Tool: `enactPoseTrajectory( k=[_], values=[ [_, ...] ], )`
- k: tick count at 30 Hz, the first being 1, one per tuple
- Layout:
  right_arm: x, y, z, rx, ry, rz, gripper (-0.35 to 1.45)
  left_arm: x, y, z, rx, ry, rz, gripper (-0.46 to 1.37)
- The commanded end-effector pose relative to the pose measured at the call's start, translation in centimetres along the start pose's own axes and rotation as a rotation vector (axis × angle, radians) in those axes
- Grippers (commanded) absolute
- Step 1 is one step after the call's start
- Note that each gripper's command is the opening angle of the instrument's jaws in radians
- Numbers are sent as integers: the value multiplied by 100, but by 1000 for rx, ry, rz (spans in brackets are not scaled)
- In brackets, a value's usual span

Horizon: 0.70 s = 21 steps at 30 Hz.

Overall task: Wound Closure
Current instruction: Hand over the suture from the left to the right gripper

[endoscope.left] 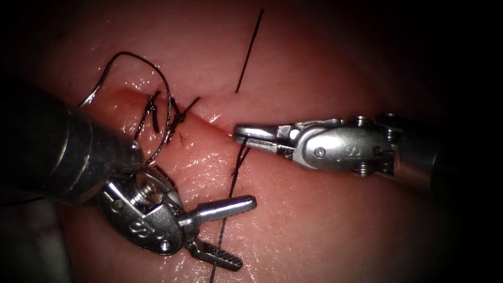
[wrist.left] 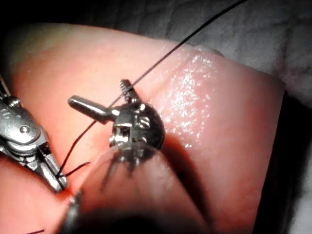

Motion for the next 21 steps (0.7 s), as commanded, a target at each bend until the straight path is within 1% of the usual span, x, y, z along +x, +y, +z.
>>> enactPoseTrajectory(
  k=[1, 8, 10, 14, 18, 21],
  values=[
    [-1, 0, 0, -1, -2, 0, -35, 0, 0, 0, -4, -1, 1, 61],
    [-7, 2, 0, -4, -6, 10, -35, 4, 2, -2, -5, 7, 7, 55],
    [-7, 1, 0, -4, -6, 10, -35, 6, 3, -3, -9, 9, 13, 47],
    [-6, 1, 0, -4, -5, 10, -35, 7, 4, -4, -15, 7, 13, 39],
    [-7, 0, 0, -4, -5, 10, -35, 8, 5, -7, -19, 7, 14, 27],
    [-7, 0, 0, -4, -6, 9, -35, 9, 6, -9, -19, 8, 15, 25]
  ],
)
